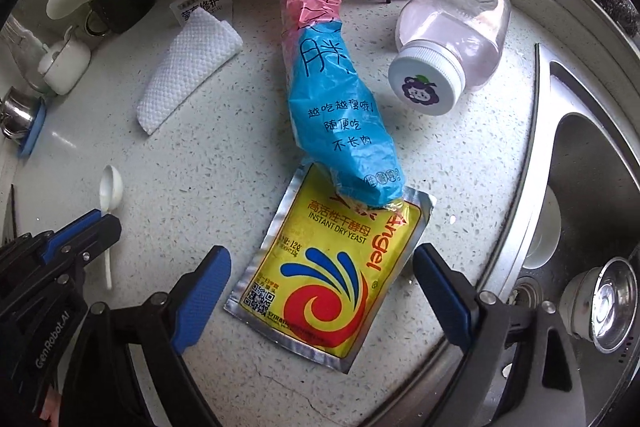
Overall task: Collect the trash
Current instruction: 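Lift the white spoon with the left tool while the right tool approaches the yellow yeast packet, then carry the white spoon and yellow yeast packet down over the red bin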
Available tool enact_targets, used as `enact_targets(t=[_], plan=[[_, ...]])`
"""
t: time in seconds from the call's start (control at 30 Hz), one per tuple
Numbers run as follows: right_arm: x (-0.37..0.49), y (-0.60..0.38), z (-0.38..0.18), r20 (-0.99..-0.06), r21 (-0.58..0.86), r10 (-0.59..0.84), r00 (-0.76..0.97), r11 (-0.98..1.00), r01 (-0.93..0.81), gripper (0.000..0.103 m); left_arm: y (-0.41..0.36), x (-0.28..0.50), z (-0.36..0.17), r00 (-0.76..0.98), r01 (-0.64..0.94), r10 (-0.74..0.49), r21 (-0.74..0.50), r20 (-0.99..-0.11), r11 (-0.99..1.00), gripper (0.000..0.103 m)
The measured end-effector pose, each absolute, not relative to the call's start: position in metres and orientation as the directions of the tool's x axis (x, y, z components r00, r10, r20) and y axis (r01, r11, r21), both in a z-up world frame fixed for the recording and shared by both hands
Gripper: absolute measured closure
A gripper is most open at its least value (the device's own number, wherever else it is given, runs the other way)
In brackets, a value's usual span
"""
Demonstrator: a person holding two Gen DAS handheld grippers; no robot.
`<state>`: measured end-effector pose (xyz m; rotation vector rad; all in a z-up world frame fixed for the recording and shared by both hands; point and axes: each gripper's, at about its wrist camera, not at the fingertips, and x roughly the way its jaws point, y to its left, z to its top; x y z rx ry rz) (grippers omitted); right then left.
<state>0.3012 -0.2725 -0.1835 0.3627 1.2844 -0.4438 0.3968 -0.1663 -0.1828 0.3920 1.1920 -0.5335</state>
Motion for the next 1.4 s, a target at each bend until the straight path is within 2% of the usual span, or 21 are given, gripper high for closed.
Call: enact_targets(t=[0.07,0.17,0.23,0.4,0.47,1.13,1.4], plan=[[0.300,-0.267,-0.182,-0.966,0.005,-0.121,0.229,0.875,0.484,0.027,-0.158,0.395,-0.184,0.269,0.574,-0.184,0.004,-0.945,0.819,0.093],[0.299,-0.257,-0.179,-0.962,0.030,-0.093,0.258,0.899,0.436,0.048,-0.147,0.389,-0.185,0.261,0.566,-0.198,-0.016,-0.945,0.824,0.093],[0.297,-0.251,-0.177,-0.959,0.038,-0.083,0.272,0.910,0.413,0.056,-0.142,0.384,-0.185,0.261,0.561,-0.200,-0.020,-0.944,0.828,0.093],[0.286,-0.237,-0.172,-0.956,0.090,-0.021,0.291,0.928,0.362,0.067,-0.126,0.362,-0.176,0.272,0.551,-0.211,-0.028,-0.939,0.834,0.093],[0.276,-0.233,-0.166,-0.955,0.113,0.007,0.296,0.933,0.342,0.094,-0.113,0.350,-0.169,0.279,0.546,-0.221,-0.034,-0.934,0.837,0.093],[0.190,-0.158,-0.114,-0.911,0.170,0.078,0.405,0.966,0.196,0.098,-0.024,0.243,-0.132,0.372,0.462,-0.257,-0.062,-0.892,0.885,0.093],[0.141,-0.113,-0.112,-0.909,0.174,0.109,0.403,0.977,0.127,0.098,0.025,0.181,-0.142,0.369,0.409,-0.242,-0.077,-0.897,0.909,0.093]])
